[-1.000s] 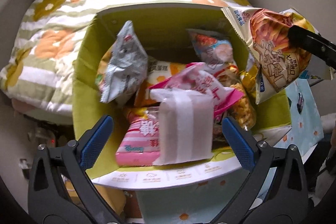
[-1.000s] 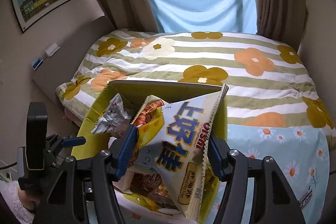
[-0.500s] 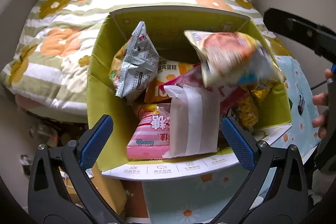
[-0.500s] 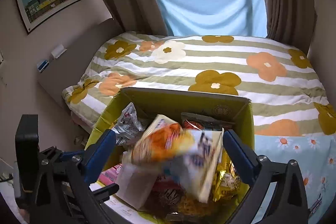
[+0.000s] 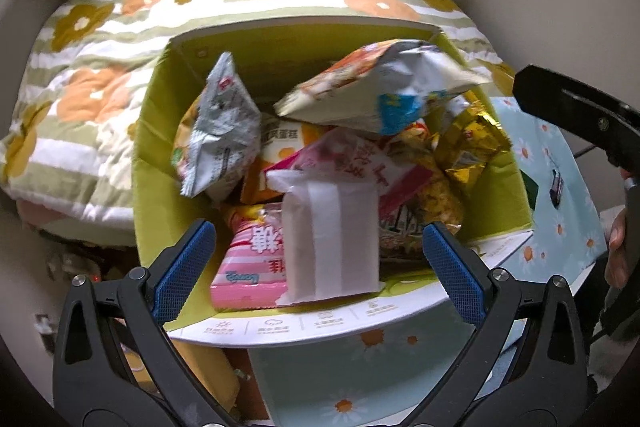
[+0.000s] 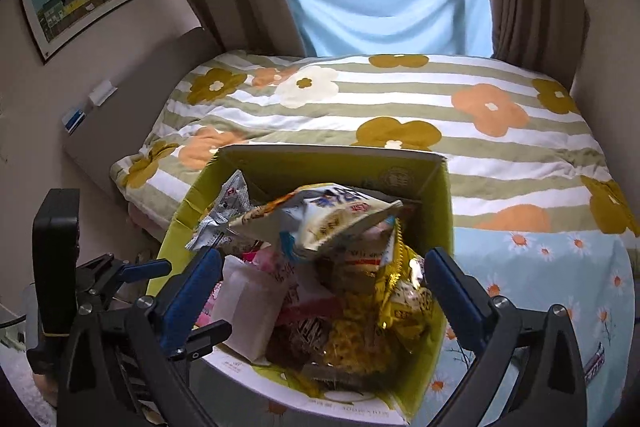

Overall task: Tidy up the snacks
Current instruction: 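Move both tools back from the box to the sheet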

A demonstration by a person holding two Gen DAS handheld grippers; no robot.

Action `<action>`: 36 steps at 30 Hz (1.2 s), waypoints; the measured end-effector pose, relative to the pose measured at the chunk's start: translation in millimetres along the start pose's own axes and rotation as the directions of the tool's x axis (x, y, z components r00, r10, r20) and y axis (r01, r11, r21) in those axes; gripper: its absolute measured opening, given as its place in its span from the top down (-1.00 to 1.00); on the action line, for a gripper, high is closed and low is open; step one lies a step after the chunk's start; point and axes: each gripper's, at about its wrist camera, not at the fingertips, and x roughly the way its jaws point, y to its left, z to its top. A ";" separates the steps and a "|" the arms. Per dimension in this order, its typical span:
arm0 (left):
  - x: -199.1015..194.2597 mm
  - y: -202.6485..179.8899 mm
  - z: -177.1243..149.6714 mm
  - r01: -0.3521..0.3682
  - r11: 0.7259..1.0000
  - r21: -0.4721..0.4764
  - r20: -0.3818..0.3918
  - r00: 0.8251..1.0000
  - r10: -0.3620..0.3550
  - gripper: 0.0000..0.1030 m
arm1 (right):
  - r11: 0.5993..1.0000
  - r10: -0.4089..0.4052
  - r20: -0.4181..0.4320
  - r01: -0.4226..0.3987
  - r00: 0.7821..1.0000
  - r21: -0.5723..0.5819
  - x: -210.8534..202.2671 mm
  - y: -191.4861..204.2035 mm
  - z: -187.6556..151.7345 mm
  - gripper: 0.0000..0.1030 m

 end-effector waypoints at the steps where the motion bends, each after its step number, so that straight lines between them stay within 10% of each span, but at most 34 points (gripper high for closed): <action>1: -1.7 -3.0 1.1 0.002 1.000 0.007 0.005 1.000 -0.002 -0.99 | 1.000 -0.003 0.002 0.003 1.000 0.003 -2.3 -0.8 -0.1 -0.97; 15: -12.1 -106.6 14.1 0.038 0.992 0.123 0.047 0.998 -0.044 -0.99 | 0.993 -0.093 0.083 0.086 0.992 0.085 -73.4 -70.4 -23.5 -0.97; 36: 46.5 -332.7 23.9 0.033 0.988 0.149 -0.014 0.999 -0.032 -0.99 | 0.936 -0.284 -0.021 0.282 0.959 0.210 -173.6 -272.9 -101.8 -0.97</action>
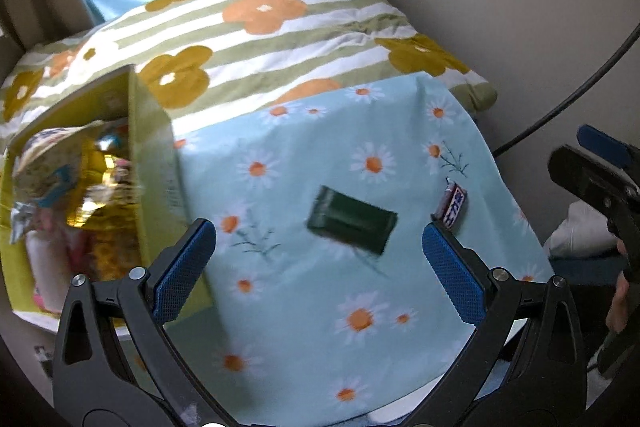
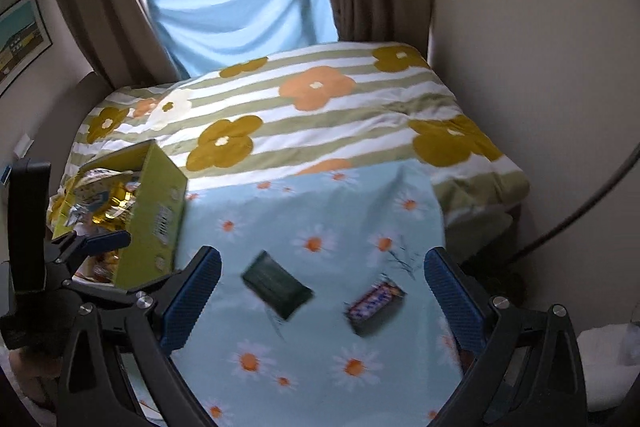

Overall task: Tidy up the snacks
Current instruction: 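Move both tools back from the box to the sheet, then grasp the dark green packet with the left tool while the right tool grasps the chocolate bar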

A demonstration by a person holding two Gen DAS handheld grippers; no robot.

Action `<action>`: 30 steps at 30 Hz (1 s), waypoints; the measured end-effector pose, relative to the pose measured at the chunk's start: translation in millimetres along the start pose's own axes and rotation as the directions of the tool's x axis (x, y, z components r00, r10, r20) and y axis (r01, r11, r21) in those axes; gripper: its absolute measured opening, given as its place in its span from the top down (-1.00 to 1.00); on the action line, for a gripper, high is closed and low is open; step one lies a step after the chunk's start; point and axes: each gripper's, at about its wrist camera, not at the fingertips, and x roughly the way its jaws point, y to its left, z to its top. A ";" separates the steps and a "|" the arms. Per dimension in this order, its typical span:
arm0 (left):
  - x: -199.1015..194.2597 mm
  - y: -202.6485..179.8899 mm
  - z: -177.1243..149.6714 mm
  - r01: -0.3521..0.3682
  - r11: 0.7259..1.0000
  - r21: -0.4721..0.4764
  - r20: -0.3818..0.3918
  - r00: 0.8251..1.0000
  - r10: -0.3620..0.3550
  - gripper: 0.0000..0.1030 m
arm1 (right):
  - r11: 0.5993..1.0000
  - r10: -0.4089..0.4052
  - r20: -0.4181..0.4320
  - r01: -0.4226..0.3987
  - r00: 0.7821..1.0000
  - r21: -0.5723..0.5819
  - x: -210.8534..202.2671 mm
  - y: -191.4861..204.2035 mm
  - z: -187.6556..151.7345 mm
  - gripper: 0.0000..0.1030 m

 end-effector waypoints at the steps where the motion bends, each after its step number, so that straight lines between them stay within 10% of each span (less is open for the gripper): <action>1: 3.5 -3.8 1.1 -0.003 1.000 -0.004 -0.005 1.000 0.003 -0.99 | 1.000 -0.005 -0.010 0.005 1.000 0.002 1.9 -6.3 -1.6 -0.97; 30: 175.7 -33.3 -10.8 -0.152 0.988 0.007 -0.133 0.980 0.151 -0.99 | 0.971 -0.049 -0.088 0.068 0.995 0.229 110.8 -56.0 -67.5 -0.97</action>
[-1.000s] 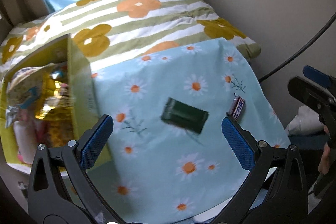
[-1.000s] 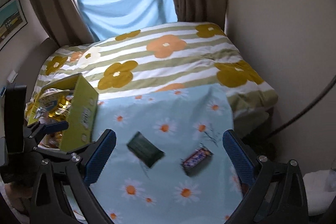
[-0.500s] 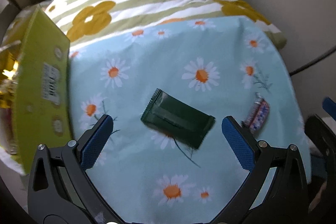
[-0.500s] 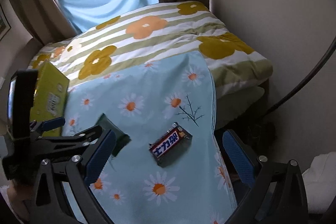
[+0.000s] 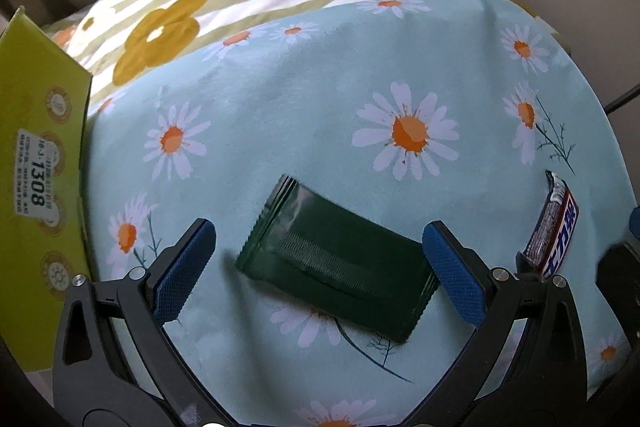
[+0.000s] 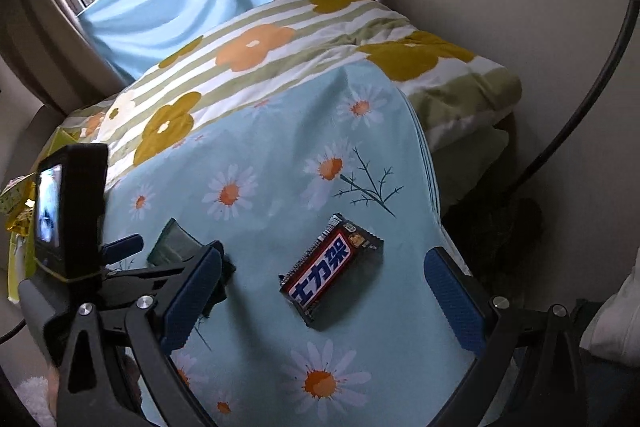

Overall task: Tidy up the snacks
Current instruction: 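Grasp the dark green packet with the left tool while the right tool grasps the chocolate bar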

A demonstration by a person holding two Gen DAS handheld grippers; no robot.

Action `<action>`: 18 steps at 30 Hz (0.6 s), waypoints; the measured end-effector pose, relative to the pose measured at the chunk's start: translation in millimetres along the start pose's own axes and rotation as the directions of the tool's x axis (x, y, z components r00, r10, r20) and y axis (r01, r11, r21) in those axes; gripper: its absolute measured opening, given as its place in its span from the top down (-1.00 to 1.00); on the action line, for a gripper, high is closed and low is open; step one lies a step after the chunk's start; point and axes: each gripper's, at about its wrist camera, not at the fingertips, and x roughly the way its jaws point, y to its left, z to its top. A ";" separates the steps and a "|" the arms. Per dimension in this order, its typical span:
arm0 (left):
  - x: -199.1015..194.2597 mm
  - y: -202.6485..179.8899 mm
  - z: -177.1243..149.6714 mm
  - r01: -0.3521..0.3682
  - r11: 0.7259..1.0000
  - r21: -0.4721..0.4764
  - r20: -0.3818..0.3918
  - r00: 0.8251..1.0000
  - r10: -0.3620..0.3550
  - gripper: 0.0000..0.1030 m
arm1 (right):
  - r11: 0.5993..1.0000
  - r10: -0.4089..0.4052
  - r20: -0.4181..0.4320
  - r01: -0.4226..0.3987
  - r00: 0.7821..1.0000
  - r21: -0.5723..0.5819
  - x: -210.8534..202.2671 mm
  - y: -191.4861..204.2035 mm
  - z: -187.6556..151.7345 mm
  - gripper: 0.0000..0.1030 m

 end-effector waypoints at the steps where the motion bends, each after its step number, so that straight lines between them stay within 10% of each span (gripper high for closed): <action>1: 0.1 0.2 -0.3 0.001 1.000 0.005 -0.002 1.000 -0.001 -0.99 | 1.000 -0.004 -0.001 0.004 1.000 0.004 1.2 0.1 -0.4 -0.97; 18: -3.4 7.9 -7.0 0.026 0.998 0.053 -0.029 0.999 -0.024 -0.99 | 0.999 -0.014 -0.043 0.016 0.999 0.038 23.6 9.7 -10.2 -0.68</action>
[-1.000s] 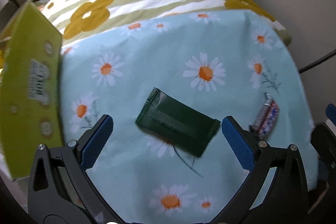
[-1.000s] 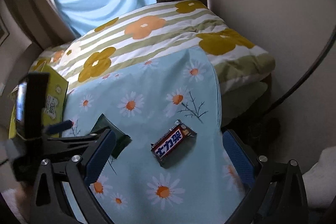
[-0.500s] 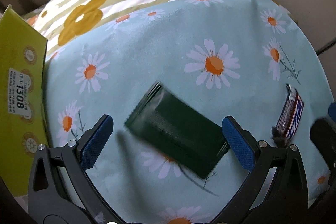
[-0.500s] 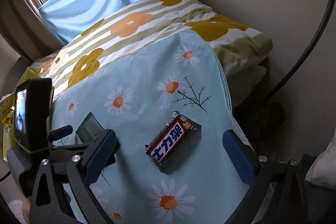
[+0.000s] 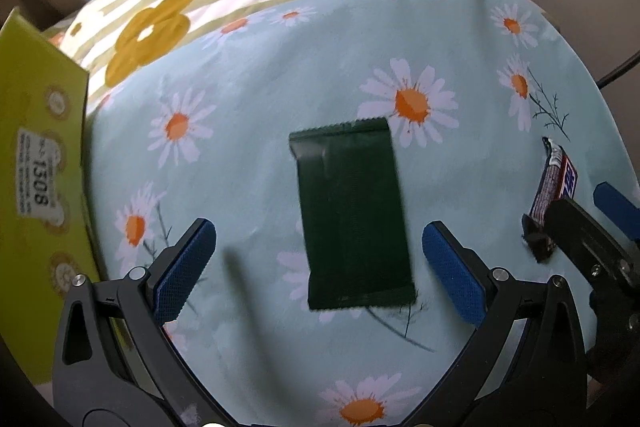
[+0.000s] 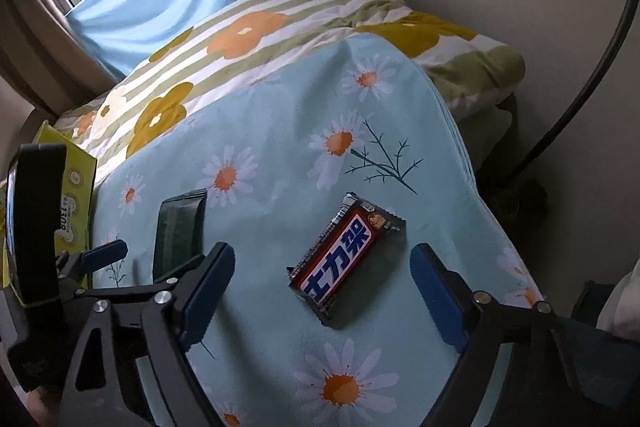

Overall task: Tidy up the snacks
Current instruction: 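Grasp the dark green packet with the left tool while the right tool grasps the chocolate bar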

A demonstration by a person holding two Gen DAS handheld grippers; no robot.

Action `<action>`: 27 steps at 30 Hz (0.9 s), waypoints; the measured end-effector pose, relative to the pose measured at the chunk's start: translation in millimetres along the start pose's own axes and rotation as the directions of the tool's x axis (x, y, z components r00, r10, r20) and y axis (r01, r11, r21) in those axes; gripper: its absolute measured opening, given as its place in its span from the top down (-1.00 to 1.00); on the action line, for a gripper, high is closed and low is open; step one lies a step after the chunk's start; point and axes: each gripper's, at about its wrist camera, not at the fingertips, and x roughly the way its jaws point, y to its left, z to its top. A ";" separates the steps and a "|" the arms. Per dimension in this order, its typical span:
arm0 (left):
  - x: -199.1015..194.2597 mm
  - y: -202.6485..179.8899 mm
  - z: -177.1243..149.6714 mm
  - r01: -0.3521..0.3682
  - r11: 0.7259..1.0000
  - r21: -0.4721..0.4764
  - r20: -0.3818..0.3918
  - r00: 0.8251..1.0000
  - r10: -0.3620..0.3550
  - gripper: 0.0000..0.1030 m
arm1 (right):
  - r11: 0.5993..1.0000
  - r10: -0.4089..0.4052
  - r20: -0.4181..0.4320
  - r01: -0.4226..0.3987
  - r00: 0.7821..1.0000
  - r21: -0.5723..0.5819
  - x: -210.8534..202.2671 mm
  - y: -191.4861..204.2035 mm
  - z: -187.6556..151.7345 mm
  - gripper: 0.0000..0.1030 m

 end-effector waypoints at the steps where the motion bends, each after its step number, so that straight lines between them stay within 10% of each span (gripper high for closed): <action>1: 0.2 0.2 1.1 0.004 1.000 0.001 0.004 1.000 -0.004 -0.96 | 1.000 -0.004 -0.004 0.004 1.000 0.003 1.4 -0.8 0.2 -0.66; 10: -4.4 -1.7 5.5 0.077 0.996 0.033 0.010 0.997 -0.078 0.00 | 0.999 -0.016 -0.032 0.017 0.999 0.027 10.1 -0.9 -0.9 -0.45; 27: -21.5 9.5 6.0 0.075 0.995 0.059 0.041 0.996 -0.077 0.17 | 0.995 -0.087 -0.003 0.087 0.996 -0.046 23.7 10.8 1.0 0.19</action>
